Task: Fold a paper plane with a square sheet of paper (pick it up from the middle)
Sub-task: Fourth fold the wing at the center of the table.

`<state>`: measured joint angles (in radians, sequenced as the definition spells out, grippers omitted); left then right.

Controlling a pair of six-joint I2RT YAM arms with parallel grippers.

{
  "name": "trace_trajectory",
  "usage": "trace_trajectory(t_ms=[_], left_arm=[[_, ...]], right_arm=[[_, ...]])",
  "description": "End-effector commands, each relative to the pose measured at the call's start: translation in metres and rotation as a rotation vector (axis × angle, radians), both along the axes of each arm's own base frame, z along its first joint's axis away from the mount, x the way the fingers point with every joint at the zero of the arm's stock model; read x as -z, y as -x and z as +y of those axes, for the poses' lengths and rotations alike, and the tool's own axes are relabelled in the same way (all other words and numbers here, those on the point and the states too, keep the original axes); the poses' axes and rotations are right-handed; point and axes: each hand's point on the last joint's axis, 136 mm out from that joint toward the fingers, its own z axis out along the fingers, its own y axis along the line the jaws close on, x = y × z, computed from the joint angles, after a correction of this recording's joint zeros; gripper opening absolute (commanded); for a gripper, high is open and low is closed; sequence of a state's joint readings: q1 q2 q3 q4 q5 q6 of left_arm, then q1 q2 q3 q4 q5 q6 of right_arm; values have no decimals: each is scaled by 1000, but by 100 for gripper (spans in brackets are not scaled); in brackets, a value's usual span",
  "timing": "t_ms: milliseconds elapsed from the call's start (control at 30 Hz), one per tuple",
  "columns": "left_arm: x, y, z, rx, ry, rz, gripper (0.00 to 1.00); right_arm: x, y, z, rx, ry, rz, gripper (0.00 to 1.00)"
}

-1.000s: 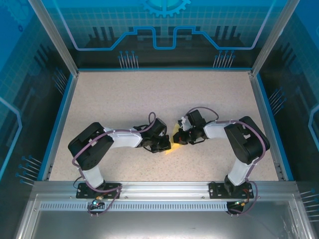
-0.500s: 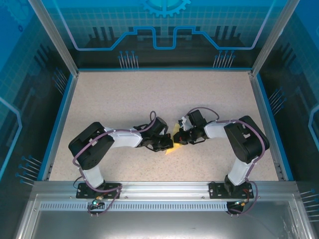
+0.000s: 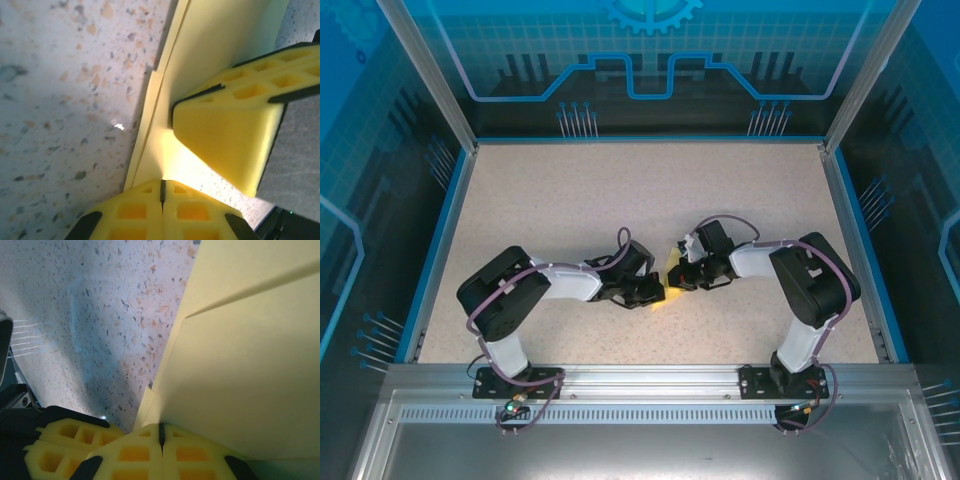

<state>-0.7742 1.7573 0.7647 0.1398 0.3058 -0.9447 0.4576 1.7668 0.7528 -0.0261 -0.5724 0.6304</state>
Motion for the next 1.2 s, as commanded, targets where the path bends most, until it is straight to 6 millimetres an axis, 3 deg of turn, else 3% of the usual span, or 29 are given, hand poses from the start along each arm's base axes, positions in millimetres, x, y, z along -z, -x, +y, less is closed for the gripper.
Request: trace_trajectory(t_ms=[0,233,367,467,600,700,967,1167], left_arm=[[43,50,46,-6,-157,194,0],[51,74,62,10,-170,243,0],[37,74,62,56,-168,213,0],[9,60,51,85,-127,119,0],[-38,23,28,38,-16,-67,0],[-51,4,12,1,49,-130,0],[-20,-4,-7,2,9,-85,0],[6,6,13,-11,-106,-25,0]], right_arm=[[50,25,-44,45,265,123,2],[60,29,-53,57,324,165,2],[60,30,-52,56,323,173,3],[57,29,-49,55,307,166,3],[47,24,-36,37,239,138,3],[39,21,-27,19,192,115,3],[24,14,-16,4,133,74,3],[-1,5,-9,-9,74,-4,3]])
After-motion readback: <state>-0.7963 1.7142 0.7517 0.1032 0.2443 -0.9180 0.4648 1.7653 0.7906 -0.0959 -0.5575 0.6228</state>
